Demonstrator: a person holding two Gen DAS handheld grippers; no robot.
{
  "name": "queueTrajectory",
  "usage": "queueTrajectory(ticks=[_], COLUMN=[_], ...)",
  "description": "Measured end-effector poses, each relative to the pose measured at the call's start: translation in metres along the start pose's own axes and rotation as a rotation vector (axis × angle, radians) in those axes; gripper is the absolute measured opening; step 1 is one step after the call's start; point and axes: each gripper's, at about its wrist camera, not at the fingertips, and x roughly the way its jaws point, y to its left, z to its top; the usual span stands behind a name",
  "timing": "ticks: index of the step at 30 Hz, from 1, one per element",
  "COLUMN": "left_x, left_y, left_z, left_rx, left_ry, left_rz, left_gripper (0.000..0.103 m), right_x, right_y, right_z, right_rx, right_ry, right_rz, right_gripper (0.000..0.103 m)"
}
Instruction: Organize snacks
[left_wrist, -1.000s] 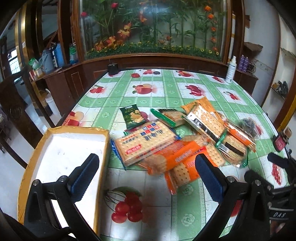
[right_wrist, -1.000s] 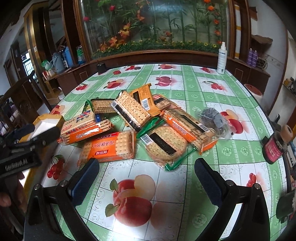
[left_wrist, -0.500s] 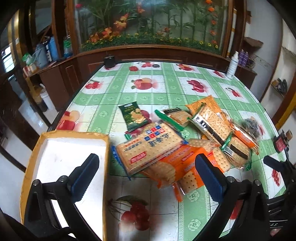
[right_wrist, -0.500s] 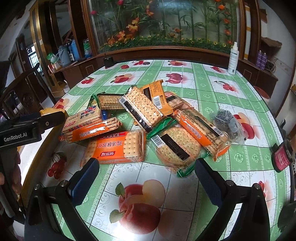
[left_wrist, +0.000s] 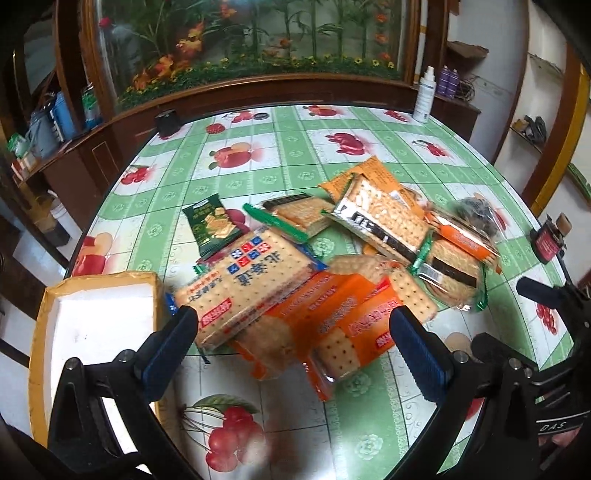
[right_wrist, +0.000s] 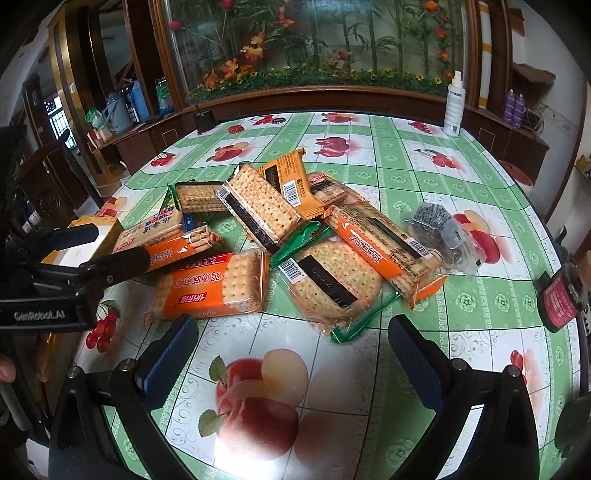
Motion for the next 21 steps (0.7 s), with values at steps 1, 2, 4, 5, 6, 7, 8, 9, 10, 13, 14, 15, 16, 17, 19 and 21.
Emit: queueTrajectory(ticks=[1,2,4,5,6,7,8,9,10,13,14,15,16,17,19,21], left_x=[0.001,0.001,0.002,0.002,0.004,0.006,0.009,0.012,0.015,0.022,0.024,0.026,0.028,0.030,0.037,0.043], left_y=[0.004,0.007,0.014,0.015,0.016,0.016,0.016,0.017,0.020,0.027,0.028,0.030,0.030,0.030,0.027,0.028], left_z=[0.001,0.002,0.005,0.007,0.010,0.012,0.015,0.019,0.021,0.030,0.032,0.034,0.036,0.036,0.036,0.035], left_rx=[-0.010,-0.014,-0.027,-0.023,-0.001,0.019,0.052,0.084,0.102,0.137,0.144,0.152,0.164,0.183,0.229,0.251], left_ry=[0.007,0.015,0.026,0.030,0.043,0.052,0.065,0.077,0.085,0.103,0.106,0.113,0.122,0.133,0.152,0.166], left_rz=[-0.008,-0.017,-0.046,-0.057,-0.074,-0.081,-0.085,-0.078,-0.066,-0.058,-0.065,-0.072,-0.079,-0.089,-0.072,-0.057], left_gripper=[0.103,0.103,0.103,0.103,0.103,0.103,0.103,0.103,0.103,0.103,0.103,0.103,0.103,0.101,0.097,0.097], right_x=[0.000,0.001,0.002,0.002,0.002,0.003,0.003,0.003,0.003,0.003,0.003,0.003,0.003,0.004,0.005,0.007], right_y=[0.000,0.000,0.000,0.000,0.001,0.001,0.002,0.002,0.002,0.002,0.002,0.002,0.001,0.001,0.001,0.000], right_z=[0.000,0.000,0.000,0.000,0.000,0.000,0.000,-0.001,-0.001,-0.001,-0.001,0.000,0.000,0.000,0.001,0.001], right_rx=[0.000,0.000,0.001,0.001,0.000,0.000,0.000,0.000,0.000,0.003,0.004,0.005,0.006,0.006,0.007,0.009], right_ry=[0.001,0.002,0.005,0.004,0.004,0.005,0.007,0.007,0.006,0.003,0.002,0.002,0.002,0.003,0.006,0.011], right_rz=[-0.001,-0.001,0.004,0.006,0.006,0.008,0.011,0.013,0.013,0.012,0.012,0.012,0.012,0.010,0.008,0.010], right_gripper=[0.102,0.102,0.102,0.102,0.102,0.102,0.102,0.102,0.102,0.102,0.102,0.102,0.102,0.102,0.102,0.102])
